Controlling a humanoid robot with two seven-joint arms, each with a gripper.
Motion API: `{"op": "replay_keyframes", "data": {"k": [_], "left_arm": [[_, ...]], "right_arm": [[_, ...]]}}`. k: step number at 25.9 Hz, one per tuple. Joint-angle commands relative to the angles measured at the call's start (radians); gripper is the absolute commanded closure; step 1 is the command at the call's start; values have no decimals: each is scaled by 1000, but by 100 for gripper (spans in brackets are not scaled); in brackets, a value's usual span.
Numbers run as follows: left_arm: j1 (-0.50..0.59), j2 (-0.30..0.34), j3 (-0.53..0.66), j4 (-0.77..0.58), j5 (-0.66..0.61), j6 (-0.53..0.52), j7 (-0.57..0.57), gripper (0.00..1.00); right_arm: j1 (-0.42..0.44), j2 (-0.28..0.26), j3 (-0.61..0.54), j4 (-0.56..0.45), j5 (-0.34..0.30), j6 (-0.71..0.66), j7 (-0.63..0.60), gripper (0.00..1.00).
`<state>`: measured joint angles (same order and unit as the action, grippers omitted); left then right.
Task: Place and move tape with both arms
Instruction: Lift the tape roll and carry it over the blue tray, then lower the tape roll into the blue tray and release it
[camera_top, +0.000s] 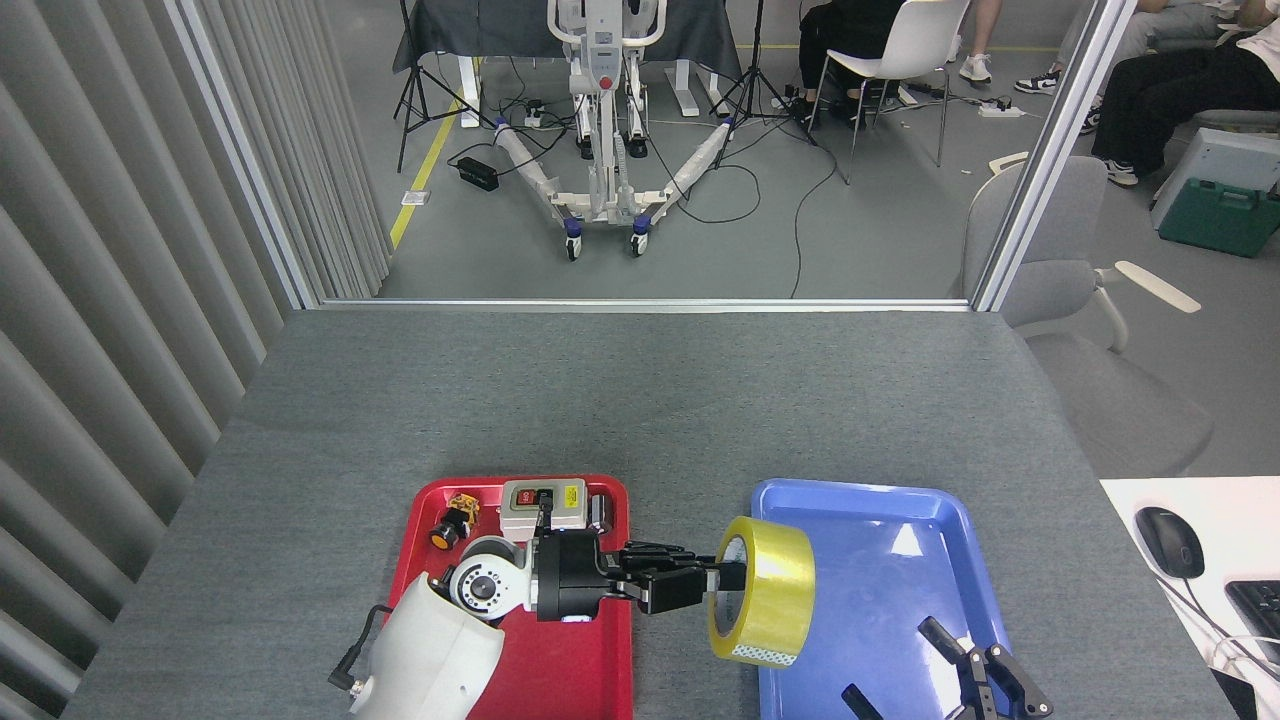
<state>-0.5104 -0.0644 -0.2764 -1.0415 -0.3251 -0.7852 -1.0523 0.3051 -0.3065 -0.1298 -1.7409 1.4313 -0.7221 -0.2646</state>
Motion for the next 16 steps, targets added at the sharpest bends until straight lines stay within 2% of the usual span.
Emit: {"op": "replay_keyframes", "data": {"k": [1, 3, 8, 16], "left_arm": [[24, 2, -1, -9, 0, 0, 57, 100], [30, -2, -3, -6, -2, 0, 80, 100], [32, -15, -47, -6, -11, 0, 81, 100], [32, -12, -115, -9, -17, 0, 81, 100]], "right_arm": [[5, 4, -7, -25, 1, -63, 1, 0], [12, 14, 1, -46, 15, -63, 7, 0], [17, 79, 4, -52, 115, -63, 8, 0], [6, 83, 42, -54, 126, -63, 8, 0]]}}
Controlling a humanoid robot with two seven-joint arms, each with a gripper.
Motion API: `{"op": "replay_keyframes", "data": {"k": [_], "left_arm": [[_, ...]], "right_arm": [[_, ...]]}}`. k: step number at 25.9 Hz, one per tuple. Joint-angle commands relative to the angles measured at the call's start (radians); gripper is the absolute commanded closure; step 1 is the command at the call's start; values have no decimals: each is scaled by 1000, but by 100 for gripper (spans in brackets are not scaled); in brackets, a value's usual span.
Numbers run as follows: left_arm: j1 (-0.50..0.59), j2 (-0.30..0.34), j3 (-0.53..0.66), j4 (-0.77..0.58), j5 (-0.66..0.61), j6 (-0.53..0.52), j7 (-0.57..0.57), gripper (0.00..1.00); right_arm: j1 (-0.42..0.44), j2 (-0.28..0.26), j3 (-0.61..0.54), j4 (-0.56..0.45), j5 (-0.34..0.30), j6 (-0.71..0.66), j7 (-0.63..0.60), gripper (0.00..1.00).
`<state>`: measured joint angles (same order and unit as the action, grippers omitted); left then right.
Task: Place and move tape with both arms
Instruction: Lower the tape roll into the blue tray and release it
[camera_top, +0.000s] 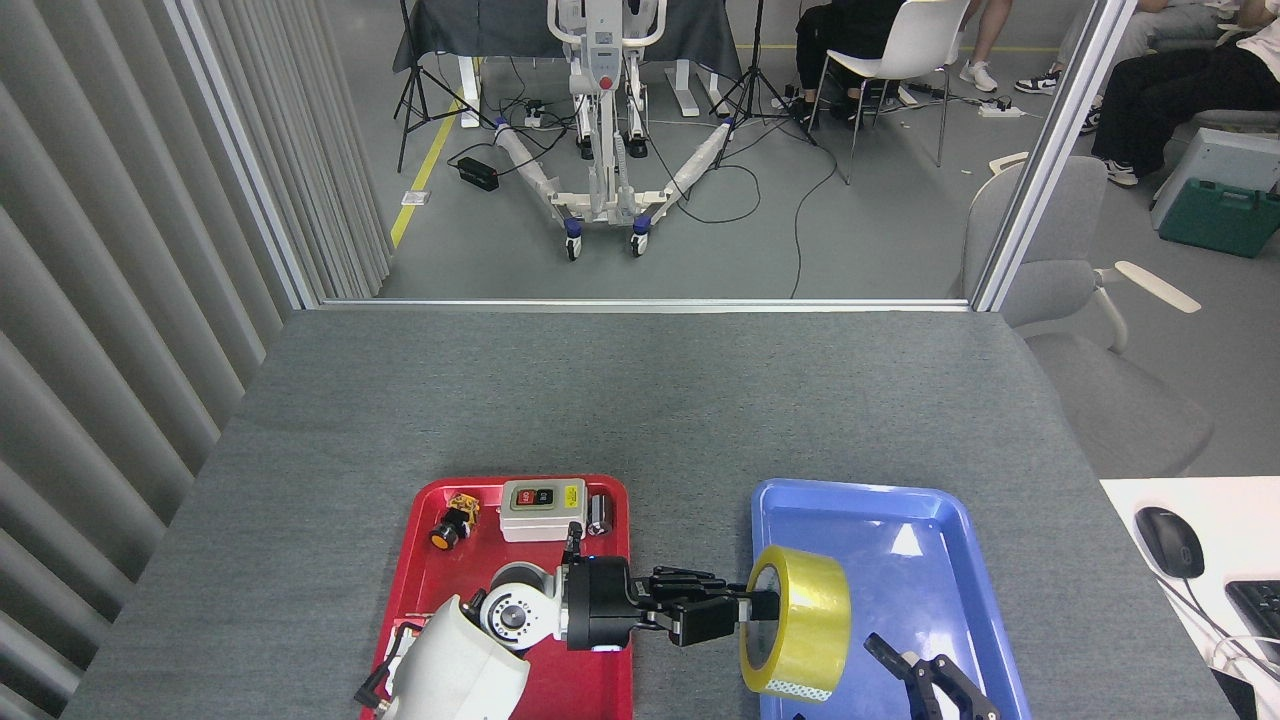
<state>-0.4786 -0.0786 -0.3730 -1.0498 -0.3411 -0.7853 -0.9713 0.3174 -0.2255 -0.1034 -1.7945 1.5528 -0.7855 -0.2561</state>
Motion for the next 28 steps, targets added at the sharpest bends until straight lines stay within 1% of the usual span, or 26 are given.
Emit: {"op": "replay_keyframes", "data": {"k": [1, 3, 8, 9, 11, 12, 14, 16, 18, 21, 22, 23, 25, 27, 28], "left_arm": [[0, 2, -21, 1, -1, 0, 0, 100], [0, -3, -21, 2, -1, 0, 2, 100], [0, -15, -21, 7, -1, 0, 3, 100], [0, -15, -20, 7, -1, 0, 3, 100], [0, -15, -21, 5, -1, 0, 3, 100], [2, -16, -21, 4, -1, 0, 3, 100], [11, -16, -23, 2, -3, 0, 5, 100], [20, -18, -33, -1, -4, 0, 3, 100], [25, -21, -47, -9, -6, 0, 3, 100], [25, -21, -49, -10, -9, 0, 2, 100], [25, -18, -49, -9, -9, 0, 2, 85], [25, -18, -46, -6, -7, 0, 3, 68], [23, -18, -37, -7, -4, 0, 3, 43], [18, -15, 8, -10, 7, 0, 8, 9], [14, -12, 43, -12, 10, 0, 16, 1]], "right_arm": [[-6, -1, 33, 0, 3, 0, 0, 0], [-8, -5, 68, 0, 4, 0, 0, 0], [-1, 3, 90, 0, 4, 0, -2, 1], [-1, 3, 96, 0, 4, 0, -2, 4], [-3, 3, 113, 0, 7, 0, -2, 15], [-3, 3, 117, 0, 10, 0, -2, 18], [-3, 2, 120, 0, 15, 0, -2, 31], [-3, 2, 128, 0, 15, 0, -2, 39], [0, 2, 128, 0, 15, 0, -2, 50], [0, 2, 128, 0, 15, 0, -2, 62], [0, 2, 128, 0, 15, 0, -2, 66], [0, 2, 128, 0, 15, 0, -2, 70], [3, 2, 128, 0, 15, 0, -2, 77], [8, 2, 128, 0, 15, 0, -2, 84], [9, 0, 129, 0, 15, 0, -2, 87]]}}
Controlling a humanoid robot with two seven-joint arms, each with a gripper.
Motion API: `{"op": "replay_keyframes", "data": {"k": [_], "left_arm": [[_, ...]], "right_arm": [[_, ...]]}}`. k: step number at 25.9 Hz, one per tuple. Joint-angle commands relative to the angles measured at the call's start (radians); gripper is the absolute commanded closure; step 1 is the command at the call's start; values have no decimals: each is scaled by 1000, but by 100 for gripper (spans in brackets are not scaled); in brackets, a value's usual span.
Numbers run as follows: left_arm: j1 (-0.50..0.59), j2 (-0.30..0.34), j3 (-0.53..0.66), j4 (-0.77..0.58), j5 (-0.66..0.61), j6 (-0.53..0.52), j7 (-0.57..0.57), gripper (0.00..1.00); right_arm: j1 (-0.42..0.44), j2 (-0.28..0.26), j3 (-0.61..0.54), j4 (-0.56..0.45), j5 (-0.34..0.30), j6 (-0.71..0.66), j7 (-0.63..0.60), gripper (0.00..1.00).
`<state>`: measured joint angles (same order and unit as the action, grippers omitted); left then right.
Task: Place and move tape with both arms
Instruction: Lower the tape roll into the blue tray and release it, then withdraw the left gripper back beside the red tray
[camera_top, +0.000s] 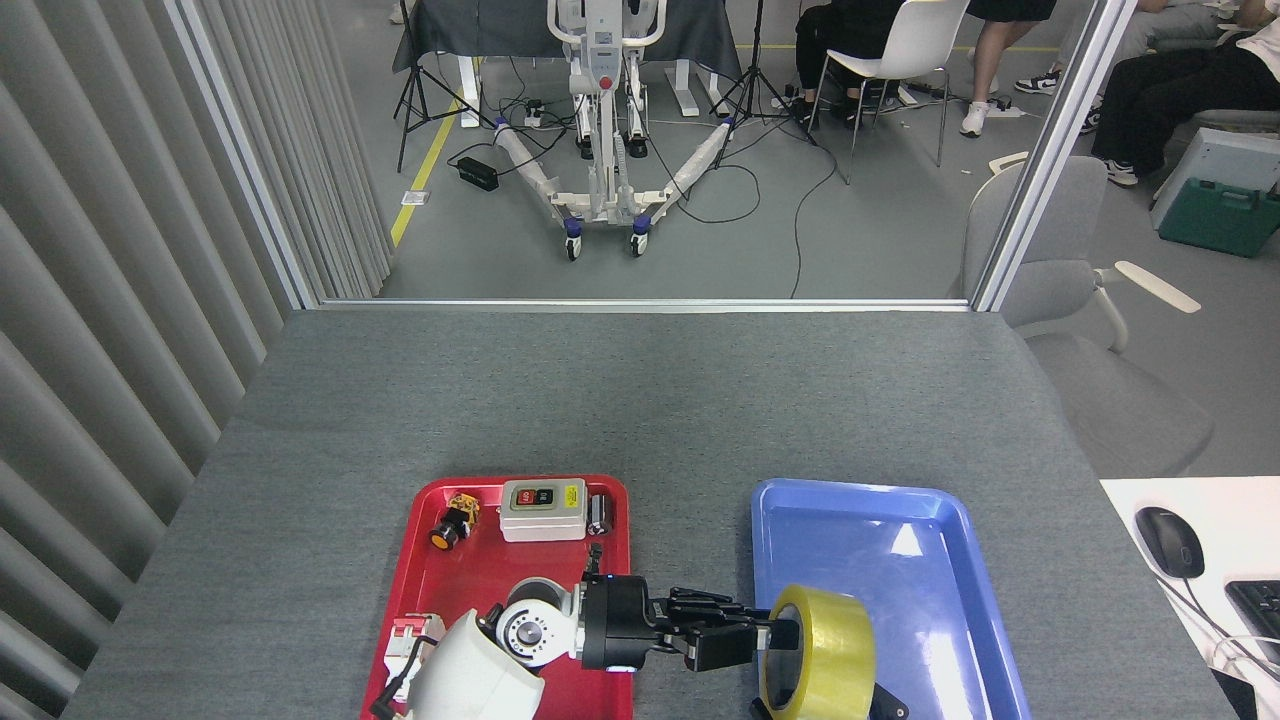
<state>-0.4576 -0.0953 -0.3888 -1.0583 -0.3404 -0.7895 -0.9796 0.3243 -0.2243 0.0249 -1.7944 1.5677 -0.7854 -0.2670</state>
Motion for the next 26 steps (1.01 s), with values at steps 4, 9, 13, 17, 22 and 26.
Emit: {"op": "replay_keyframes", "data": {"k": [4, 9, 13, 17, 22, 26], "left_arm": [[-12, 12, 125, -2, 49, 4, 64, 1], [4, 51, 212, -2, 58, 4, 91, 1], [97, 118, 260, -51, 40, 4, 289, 1], [201, 233, 260, -212, -164, 30, 593, 3], [416, 282, 280, -534, -580, 363, 894, 2], [508, 267, 202, -644, -1006, 710, 906, 2]], "right_arm": [[2, -4, 1, 0, 0, 0, 11, 94], [-1, -12, -14, 1, 0, 0, 12, 100], [-25, -7, -98, 1, -1, 0, 26, 100], [-77, -10, -204, 15, -11, 0, 61, 100], [-131, -18, -342, 56, -11, 0, 109, 100], [-151, -18, -419, 96, -6, 0, 150, 100]]}}
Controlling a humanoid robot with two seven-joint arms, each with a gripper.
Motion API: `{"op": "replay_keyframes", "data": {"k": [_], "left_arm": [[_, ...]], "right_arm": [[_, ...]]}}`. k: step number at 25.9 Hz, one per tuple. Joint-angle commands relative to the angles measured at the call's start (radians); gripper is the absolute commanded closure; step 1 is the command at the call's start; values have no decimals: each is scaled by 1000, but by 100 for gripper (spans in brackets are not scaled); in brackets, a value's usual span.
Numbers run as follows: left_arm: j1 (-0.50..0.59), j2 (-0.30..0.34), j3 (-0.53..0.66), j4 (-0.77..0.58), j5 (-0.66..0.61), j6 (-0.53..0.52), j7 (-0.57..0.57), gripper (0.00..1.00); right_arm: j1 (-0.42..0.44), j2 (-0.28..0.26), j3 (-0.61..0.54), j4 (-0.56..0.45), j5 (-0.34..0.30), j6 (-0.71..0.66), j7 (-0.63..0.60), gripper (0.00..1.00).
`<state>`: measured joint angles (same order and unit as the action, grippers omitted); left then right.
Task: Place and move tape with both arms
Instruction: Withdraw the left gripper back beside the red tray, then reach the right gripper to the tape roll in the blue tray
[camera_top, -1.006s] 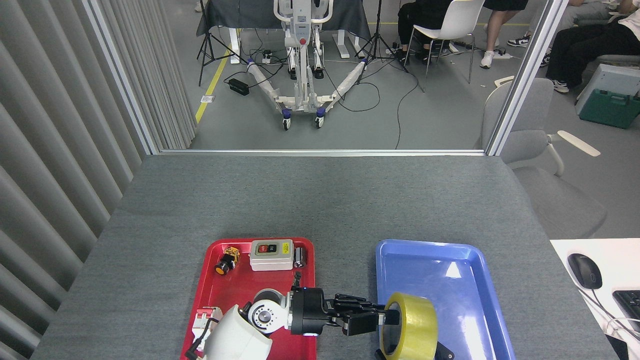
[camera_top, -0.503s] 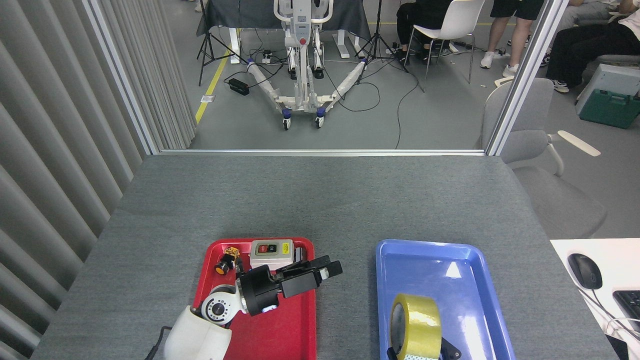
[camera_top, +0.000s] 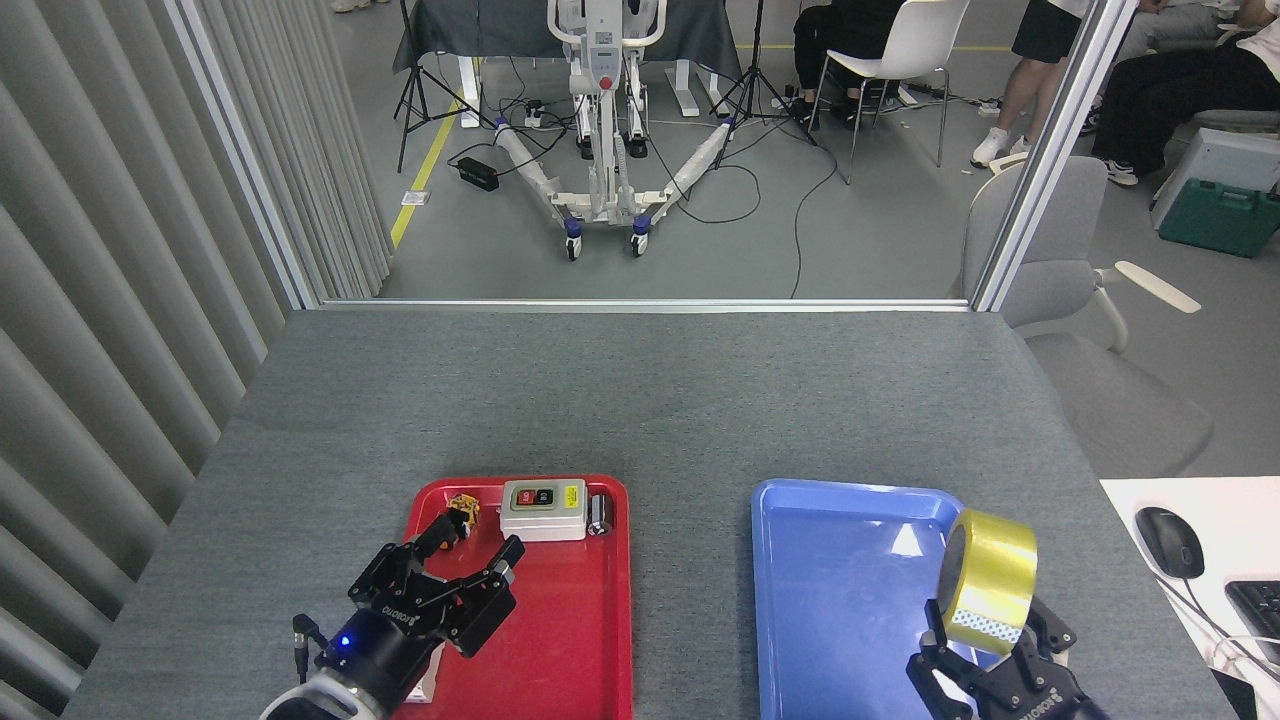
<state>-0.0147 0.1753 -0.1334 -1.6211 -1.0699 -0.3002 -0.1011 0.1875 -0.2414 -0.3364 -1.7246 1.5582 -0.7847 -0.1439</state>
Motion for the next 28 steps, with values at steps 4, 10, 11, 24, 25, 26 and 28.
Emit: {"op": "replay_keyframes", "data": {"k": [4, 10, 11, 24, 25, 26, 28], "left_arm": [[67, -2, -86, -66, -306, 383, 11, 2], [55, 35, -2, -63, 64, 406, -75, 1], [55, 35, 0, -59, 91, 415, -92, 1], [64, 41, -3, -46, 94, 400, 49, 1], [65, 41, -2, -46, 96, 397, 57, 1], [65, 41, -2, -46, 96, 397, 60, 1], [64, 39, -3, -45, 96, 397, 61, 1]], "right_arm": [[-10, -36, -79, 57, -3, -1, 14, 100], [-16, -90, -75, 146, -33, -1, -2, 100], [-26, -95, -69, 163, -38, -1, -20, 100], [-166, -182, 89, 148, 5, 64, 463, 100], [-181, -182, 102, 143, 3, 76, 540, 100], [-195, -182, 117, 137, 2, 84, 612, 100], [-229, -182, 149, 134, -9, 88, 736, 100]]}}
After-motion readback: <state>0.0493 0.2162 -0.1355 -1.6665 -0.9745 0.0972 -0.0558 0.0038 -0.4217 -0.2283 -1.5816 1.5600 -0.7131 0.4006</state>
